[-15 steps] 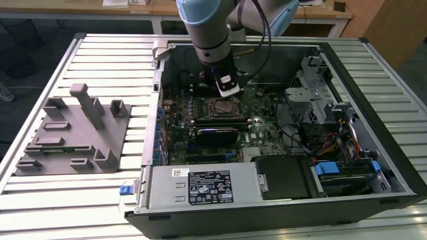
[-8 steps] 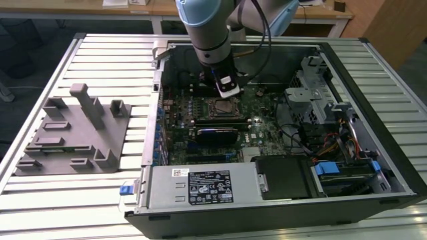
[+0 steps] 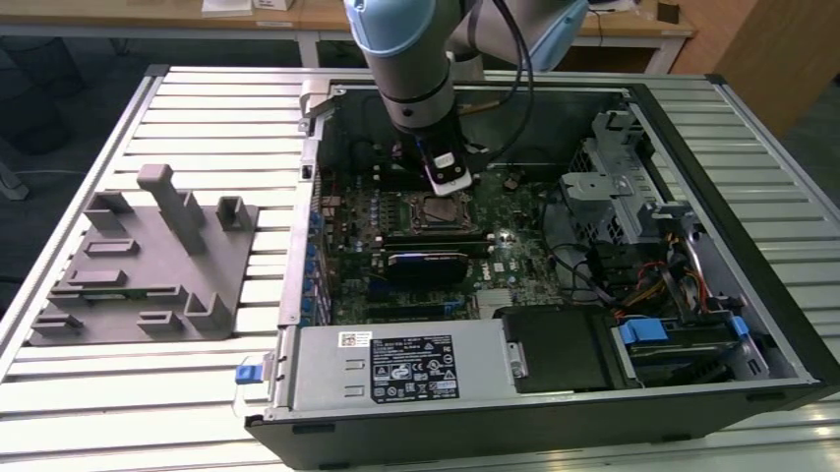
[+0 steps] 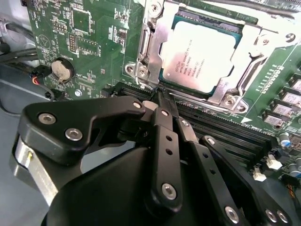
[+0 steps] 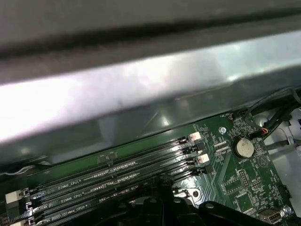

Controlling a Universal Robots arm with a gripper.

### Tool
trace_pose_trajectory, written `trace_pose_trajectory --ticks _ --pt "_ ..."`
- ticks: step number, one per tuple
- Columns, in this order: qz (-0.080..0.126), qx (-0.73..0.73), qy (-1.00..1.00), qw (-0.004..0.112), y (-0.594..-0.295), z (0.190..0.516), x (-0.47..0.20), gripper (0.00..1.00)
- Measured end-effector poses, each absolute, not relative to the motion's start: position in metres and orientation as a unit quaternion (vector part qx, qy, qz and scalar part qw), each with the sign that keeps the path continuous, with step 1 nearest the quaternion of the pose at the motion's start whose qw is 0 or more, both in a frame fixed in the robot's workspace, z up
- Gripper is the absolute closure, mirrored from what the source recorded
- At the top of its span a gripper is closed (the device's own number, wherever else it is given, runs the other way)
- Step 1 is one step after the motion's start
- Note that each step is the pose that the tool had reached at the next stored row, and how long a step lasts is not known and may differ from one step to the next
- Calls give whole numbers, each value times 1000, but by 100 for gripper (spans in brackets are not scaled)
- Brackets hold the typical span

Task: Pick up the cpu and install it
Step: 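Install the first cpu locking lever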

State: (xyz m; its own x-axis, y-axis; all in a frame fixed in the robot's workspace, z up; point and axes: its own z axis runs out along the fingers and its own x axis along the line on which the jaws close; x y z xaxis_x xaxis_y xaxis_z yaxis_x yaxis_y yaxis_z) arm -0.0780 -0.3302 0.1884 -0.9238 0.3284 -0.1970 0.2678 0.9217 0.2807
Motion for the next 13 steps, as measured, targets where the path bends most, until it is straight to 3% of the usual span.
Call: trace_pose_trajectory --ticks 8,13 --pt "147 156 970 118 -338 188 -78 89" --pt "149 156 969 117 -342 188 -78 89"
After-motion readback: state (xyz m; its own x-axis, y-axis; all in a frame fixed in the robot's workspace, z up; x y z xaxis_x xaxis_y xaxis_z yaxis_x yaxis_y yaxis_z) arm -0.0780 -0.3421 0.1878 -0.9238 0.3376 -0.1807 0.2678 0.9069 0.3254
